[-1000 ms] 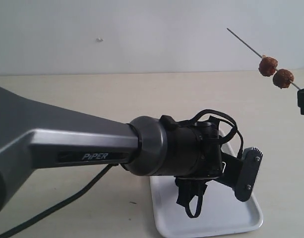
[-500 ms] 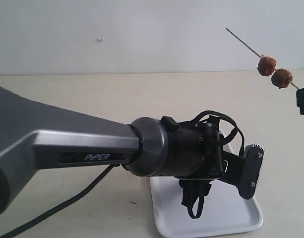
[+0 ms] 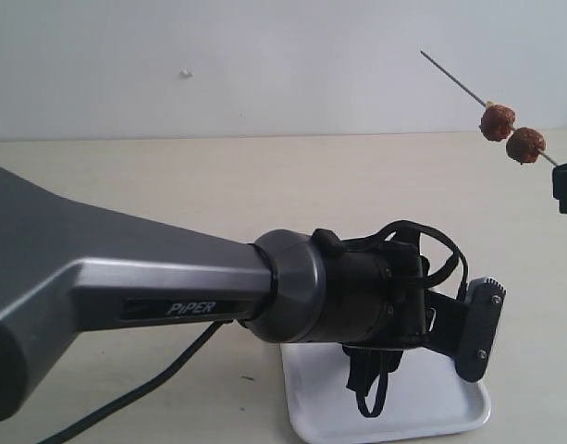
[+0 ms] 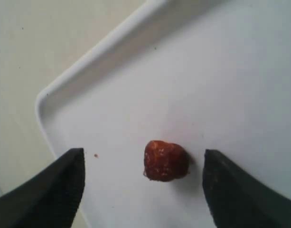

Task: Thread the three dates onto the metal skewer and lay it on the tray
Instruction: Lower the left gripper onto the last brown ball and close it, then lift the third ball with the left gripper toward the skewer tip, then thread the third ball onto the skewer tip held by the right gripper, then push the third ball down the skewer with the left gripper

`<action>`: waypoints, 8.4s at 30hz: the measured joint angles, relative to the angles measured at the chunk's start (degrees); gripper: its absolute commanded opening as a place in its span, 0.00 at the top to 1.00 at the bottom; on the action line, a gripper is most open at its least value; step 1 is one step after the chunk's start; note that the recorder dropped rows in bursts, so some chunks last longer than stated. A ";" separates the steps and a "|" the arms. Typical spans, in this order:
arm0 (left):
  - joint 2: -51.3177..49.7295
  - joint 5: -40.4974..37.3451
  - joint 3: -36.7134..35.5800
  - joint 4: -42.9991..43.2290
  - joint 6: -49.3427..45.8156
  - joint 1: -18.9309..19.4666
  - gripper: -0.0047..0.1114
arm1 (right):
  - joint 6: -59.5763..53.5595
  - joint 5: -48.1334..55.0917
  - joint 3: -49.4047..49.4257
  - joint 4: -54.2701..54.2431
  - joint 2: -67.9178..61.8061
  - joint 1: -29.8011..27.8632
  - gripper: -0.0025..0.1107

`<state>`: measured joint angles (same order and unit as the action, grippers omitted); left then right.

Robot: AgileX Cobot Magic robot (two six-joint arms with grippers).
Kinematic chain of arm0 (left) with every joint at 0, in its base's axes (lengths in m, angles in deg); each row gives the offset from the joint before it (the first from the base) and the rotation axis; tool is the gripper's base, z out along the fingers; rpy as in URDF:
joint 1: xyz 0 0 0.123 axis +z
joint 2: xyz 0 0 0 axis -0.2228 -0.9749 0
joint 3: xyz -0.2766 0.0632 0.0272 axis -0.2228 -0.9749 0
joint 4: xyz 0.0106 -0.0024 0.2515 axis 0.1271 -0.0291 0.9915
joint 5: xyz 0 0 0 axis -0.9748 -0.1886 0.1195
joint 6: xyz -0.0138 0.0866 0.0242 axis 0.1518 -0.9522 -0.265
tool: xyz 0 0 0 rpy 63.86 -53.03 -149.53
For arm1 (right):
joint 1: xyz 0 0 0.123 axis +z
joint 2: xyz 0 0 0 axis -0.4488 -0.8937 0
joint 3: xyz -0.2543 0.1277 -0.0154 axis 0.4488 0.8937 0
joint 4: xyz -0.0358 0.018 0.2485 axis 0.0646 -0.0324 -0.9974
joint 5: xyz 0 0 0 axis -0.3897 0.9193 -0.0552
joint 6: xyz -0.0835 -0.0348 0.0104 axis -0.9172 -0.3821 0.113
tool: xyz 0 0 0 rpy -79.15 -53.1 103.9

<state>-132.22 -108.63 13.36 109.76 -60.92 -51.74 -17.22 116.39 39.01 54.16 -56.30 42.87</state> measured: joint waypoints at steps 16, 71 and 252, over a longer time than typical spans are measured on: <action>-0.64 -1.75 0.00 1.19 1.65 -0.32 0.64 | 0.00 -0.22 0.00 0.00 0.00 0.00 0.98; 18.88 10.63 -0.36 -63.18 38.15 22.88 0.71 | -4.09 3.79 1.49 -6.33 0.00 0.00 0.98; 23.56 1.22 -0.36 -118.80 -2.53 25.85 0.72 | -17.42 -30.27 4.71 -26.64 -12.03 0.00 0.98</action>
<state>-108.66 -107.42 13.00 -9.04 -63.45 -25.89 -34.64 86.12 43.73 27.53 -68.33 42.87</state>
